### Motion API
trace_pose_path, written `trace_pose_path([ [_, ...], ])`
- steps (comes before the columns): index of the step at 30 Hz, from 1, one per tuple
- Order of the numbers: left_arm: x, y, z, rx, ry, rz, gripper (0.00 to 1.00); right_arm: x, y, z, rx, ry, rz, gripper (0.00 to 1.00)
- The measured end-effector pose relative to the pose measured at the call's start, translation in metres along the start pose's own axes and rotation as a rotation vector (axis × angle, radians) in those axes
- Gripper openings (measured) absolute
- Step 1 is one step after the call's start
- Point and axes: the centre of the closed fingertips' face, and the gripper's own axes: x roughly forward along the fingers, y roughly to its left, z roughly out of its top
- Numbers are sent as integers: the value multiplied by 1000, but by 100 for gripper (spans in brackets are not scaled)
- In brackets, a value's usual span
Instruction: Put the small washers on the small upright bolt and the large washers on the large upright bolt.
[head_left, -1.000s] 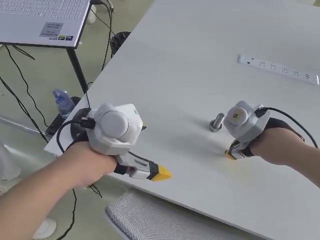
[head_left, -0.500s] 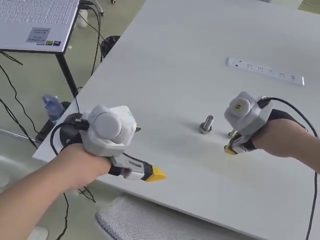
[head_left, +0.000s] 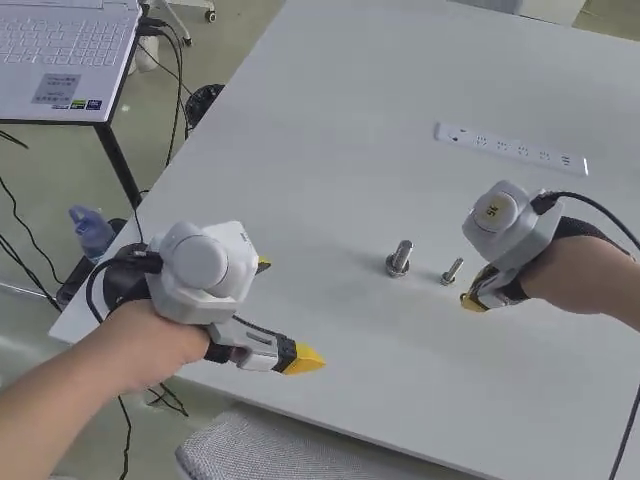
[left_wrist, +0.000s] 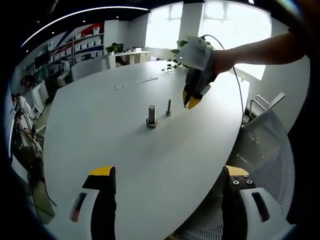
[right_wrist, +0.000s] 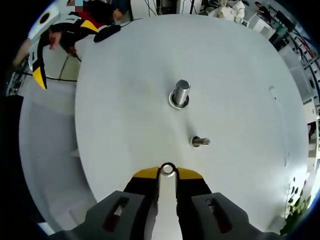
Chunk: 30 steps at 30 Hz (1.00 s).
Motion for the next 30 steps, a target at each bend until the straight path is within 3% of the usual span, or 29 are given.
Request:
trace_pose_path([
  [11,4,2,1,-13,-1,-6,94,-14,-26,-7,28,2,-17,12],
  [23,7,7,-3,-16,8,-2,97,-14,-35,18,13,-27,-16,12],
  [30,8,9,0,-17,-10,-4,99,-10,-45,28,-4,-35,-19,12],
])
